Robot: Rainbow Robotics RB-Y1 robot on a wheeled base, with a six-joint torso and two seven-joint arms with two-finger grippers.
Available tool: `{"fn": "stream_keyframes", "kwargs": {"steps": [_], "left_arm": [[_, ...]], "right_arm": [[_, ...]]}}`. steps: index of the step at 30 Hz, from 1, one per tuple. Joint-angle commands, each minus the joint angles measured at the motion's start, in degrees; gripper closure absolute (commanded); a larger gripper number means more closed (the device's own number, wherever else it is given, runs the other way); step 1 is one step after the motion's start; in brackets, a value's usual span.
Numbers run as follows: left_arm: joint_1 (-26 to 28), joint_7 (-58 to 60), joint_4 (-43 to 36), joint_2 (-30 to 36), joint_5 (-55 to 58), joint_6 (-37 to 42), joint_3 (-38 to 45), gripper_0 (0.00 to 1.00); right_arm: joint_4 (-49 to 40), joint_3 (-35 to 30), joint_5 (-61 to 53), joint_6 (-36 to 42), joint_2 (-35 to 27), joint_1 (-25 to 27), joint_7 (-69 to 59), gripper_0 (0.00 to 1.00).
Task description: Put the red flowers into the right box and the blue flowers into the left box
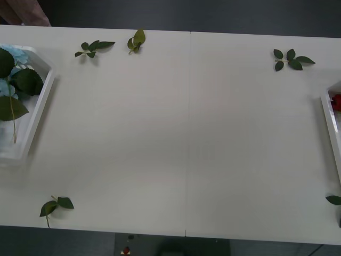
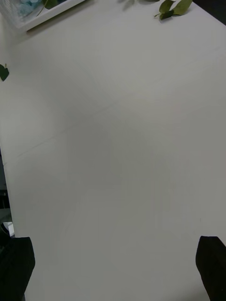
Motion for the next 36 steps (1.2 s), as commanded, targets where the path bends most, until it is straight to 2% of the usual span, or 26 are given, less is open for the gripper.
{"fn": "stream_keyframes", "kwargs": {"steps": [1,7,11,16,22,31,36], "left_arm": [[3.81,-0.86,-8.59,5.75,-4.33,0.67,4.59,0.00],[5.04,0.63,-15.80,4.17,-14.44,8.40,10.57,0.00],[4.95,1.68,-22.13,0.31,-22.09,11.48,12.50,0.00],[4.86,2.83,-32.15,-7.08,-31.58,11.83,12.24,0.00],[1.70,4.32,-43.04,-17.89,-42.48,11.92,7.32,0.00],[-5.77,3.88,-48.67,-31.60,-47.40,20.88,3.27,0.00],[-6.56,-1.65,-48.58,-34.68,-43.45,21.94,2.40,0.00]], "right_arm": [[-0.41,-0.62,-0.92,-0.25,-1.73,-0.82,1.86,0.00],[-0.41,-0.62,-0.92,-0.25,-1.73,-0.82,1.86,0.00],[-0.41,-0.62,-0.92,-0.25,-1.73,-0.82,1.86,0.00],[-0.41,-0.62,-0.92,-0.25,-1.73,-0.82,1.86,0.00],[-0.41,-0.62,-0.92,-0.25,-1.73,-0.82,1.86,0.00],[-0.41,-0.62,-0.92,-0.25,-1.73,-0.82,1.86,0.00],[-0.41,-0.62,-0.92,-0.25,-1.73,-0.82,1.86,0.00]]}}
